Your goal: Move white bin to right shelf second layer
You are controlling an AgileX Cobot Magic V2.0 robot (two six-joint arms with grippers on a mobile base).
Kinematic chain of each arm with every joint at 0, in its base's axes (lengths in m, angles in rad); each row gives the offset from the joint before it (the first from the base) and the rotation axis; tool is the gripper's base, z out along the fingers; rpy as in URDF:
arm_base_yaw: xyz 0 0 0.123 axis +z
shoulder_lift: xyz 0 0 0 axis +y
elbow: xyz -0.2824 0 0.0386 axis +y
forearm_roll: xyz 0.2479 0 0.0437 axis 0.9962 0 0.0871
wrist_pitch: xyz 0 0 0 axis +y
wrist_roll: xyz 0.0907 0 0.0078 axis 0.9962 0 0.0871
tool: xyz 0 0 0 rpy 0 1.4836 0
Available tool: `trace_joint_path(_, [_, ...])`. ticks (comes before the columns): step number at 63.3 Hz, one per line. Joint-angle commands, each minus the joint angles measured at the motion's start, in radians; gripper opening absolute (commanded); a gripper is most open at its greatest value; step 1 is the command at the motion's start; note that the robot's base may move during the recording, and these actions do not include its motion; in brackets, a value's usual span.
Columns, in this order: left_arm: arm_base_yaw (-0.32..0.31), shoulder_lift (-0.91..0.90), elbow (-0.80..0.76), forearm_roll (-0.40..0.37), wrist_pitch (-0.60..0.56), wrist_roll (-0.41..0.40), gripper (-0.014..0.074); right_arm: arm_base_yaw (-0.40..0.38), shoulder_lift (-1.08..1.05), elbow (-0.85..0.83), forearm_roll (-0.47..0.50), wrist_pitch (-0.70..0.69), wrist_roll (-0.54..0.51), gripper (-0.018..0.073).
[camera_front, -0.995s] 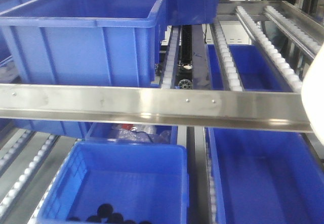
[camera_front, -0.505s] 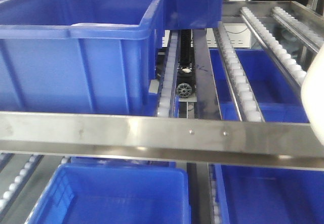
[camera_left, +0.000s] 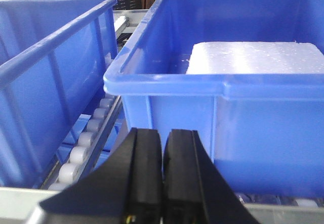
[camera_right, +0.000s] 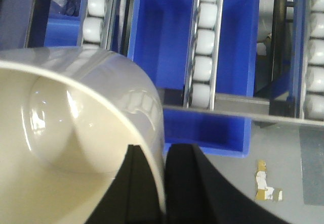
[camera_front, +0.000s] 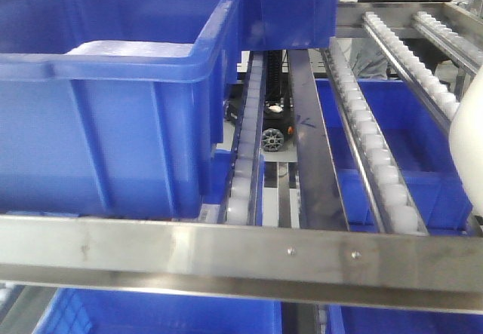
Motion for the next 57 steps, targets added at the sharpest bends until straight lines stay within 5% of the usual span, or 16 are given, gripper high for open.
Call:
trace_joint_path(1, [-0.004, -0.013, 0.037, -0.006, -0.084, -0.003, 0.0085, -0.005, -0.003, -0.029, -0.004, -0.067, -0.007, 0.0055])
trace_joint_path(57, [-0.004, -0.013, 0.037, -0.006, -0.084, -0.003, 0.0085, -0.005, -0.003, -0.029, -0.004, -0.067, -0.007, 0.0055])
